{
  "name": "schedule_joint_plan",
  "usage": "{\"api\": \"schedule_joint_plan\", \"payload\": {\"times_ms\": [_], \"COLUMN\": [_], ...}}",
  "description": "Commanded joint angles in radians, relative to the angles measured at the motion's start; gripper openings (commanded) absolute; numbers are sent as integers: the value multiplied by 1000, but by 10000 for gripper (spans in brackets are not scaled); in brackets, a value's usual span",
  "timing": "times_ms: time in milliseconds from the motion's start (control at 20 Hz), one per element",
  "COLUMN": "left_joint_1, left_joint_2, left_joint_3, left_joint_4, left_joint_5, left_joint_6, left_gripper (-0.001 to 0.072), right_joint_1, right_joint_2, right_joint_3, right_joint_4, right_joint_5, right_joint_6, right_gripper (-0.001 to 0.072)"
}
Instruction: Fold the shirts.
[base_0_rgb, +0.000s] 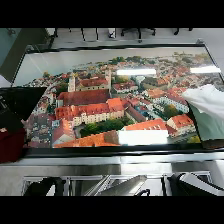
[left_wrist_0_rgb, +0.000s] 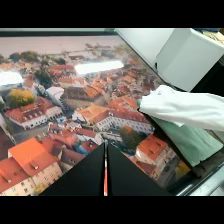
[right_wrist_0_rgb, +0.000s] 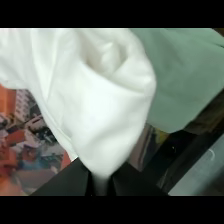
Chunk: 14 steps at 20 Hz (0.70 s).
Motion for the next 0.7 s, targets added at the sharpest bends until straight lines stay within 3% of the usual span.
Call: {"api": "schedule_joint_plan", "payload": {"times_ms": [0,50,100,350,500,550,600,650], "left_joint_1": [-1,-1,-1,-1,-1,-1,-1,-1], "left_joint_2": [-1,-1,0,0,-1,-1,-1,-1], "left_joint_3": [-25,-24,-23,-23,-23,-23,-23,-23], "left_joint_4": [2,1,0,0,0,0,0,0], "left_joint_5": [2,-1,-3,-2,-4,-8,-12,-16], "left_joint_6": [0,0,0,0,0,-1,-1,-1], "left_gripper": [23,22,23,23,23,23,23,22], "right_joint_1": [-1,0,0,2,3,6,19,43], "right_joint_2": [37,31,22,19,20,19,21,25], "right_joint_3": [-121,-138,-141,-112,-91,-91,-91,-92], "right_joint_4": [-117,-117,-117,-100,71,156,252,320], "right_joint_5": [35,34,22,14,48,62,84,104], "right_joint_6": [69,68,45,40,39,19,-42,-78], "right_gripper": [135,510,695,695,686,528,156,41]}}
